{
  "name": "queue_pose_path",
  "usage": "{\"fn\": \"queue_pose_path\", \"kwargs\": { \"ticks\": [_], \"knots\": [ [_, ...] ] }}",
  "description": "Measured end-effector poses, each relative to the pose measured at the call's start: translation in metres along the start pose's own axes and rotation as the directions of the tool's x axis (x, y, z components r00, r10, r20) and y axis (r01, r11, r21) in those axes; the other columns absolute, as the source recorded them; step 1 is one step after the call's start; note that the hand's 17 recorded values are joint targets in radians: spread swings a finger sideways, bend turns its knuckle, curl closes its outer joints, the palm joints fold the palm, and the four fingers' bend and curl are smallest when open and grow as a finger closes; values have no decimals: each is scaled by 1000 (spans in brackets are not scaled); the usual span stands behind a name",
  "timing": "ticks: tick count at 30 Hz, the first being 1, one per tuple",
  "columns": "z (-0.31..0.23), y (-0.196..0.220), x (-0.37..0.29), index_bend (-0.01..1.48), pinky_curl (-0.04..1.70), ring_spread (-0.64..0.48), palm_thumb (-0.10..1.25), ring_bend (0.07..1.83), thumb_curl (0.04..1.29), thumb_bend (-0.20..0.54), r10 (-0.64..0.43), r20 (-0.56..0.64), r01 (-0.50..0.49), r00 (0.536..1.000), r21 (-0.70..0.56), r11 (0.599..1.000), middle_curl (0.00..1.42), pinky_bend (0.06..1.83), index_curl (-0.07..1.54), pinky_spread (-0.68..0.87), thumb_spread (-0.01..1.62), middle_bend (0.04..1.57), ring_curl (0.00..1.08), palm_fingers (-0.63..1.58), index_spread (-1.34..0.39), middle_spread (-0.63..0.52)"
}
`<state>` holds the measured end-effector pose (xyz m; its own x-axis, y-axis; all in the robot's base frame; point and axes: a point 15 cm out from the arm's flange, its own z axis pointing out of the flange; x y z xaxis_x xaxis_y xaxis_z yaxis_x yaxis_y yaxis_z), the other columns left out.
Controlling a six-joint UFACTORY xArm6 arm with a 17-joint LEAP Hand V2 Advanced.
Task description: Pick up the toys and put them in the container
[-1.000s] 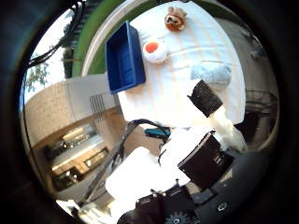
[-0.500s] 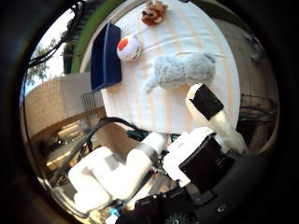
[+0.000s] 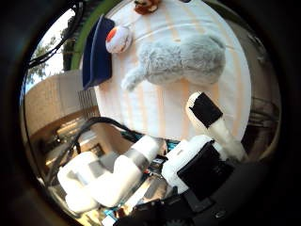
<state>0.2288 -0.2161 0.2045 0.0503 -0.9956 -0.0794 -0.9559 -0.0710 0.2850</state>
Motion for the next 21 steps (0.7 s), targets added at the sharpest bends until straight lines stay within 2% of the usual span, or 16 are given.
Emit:
{"fn": "queue_pose_path", "kwargs": {
  "ticks": [8, 11, 12, 13, 14, 15, 16, 18, 19, 20, 21],
  "knots": [
    [31, -58, -14, 172, 218, 246, 706, 330, 385, -29, -51, -55, 54, 997, 47, 997, 321, 487, 272, 372, 1169, 174, 332, 105, -203, 35],
    [49, -74, -25, 215, 199, 244, 710, 340, 385, -25, -62, -45, 62, 997, 15, 998, 326, 431, 288, 370, 1160, 198, 326, 198, -158, 22],
    [49, -77, -27, 213, 189, 245, 716, 368, 384, -24, -62, -49, 63, 997, 16, 998, 334, 423, 286, 368, 1157, 217, 328, 301, -147, 5],
    [48, -78, -29, 203, 189, 218, 727, 512, 385, -19, -64, -52, 65, 997, 18, 998, 380, 446, 284, 368, 1153, 356, 373, 642, -187, -30],
    [47, -79, -30, 203, 189, 218, 727, 512, 385, -19, -67, -54, 68, 996, 19, 998, 380, 446, 284, 368, 1153, 356, 373, 642, -187, -30],
    [46, -79, -31, 118, 157, 188, 733, 603, 386, -21, -70, -56, 72, 996, 19, 997, 398, 458, 223, 354, 1147, 429, 351, 818, -221, -50],
    [44, -80, -33, 85, 169, 167, 756, 760, 390, -14, -76, -58, 78, 995, 18, 997, 441, 517, 197, 355, 1138, 524, 404, 985, -258, -73],
    [35, -82, -38, 98, 203, 131, 781, 933, 395, -13, -90, -73, 93, 993, 32, 995, 508, 587, 181, 357, 1125, 634, 493, 1059, -305, -106],
    [27, -83, -40, 146, 250, 97, 828, 1025, 409, 1, -95, -85, 99, 992, 45, 994, 553, 710, 182, 357, 1116, 697, 551, 1160, -341, -129],
    [19, -81, -43, 151, 264, 85, 839, 1054, 414, -1, -99, -92, 104, 991, 53, 993, 575, 757, 177, 361, 1110, 730, 573, 1157, -357, -138],
    [9, -71, -51, 205, 313, 64, 880, 1095, 429, 7, -95, -84, 99, 992, 45, 994, 612, 890, 182, 355, 1101, 778, 609, 1228, -393, -154]
  ]
}}
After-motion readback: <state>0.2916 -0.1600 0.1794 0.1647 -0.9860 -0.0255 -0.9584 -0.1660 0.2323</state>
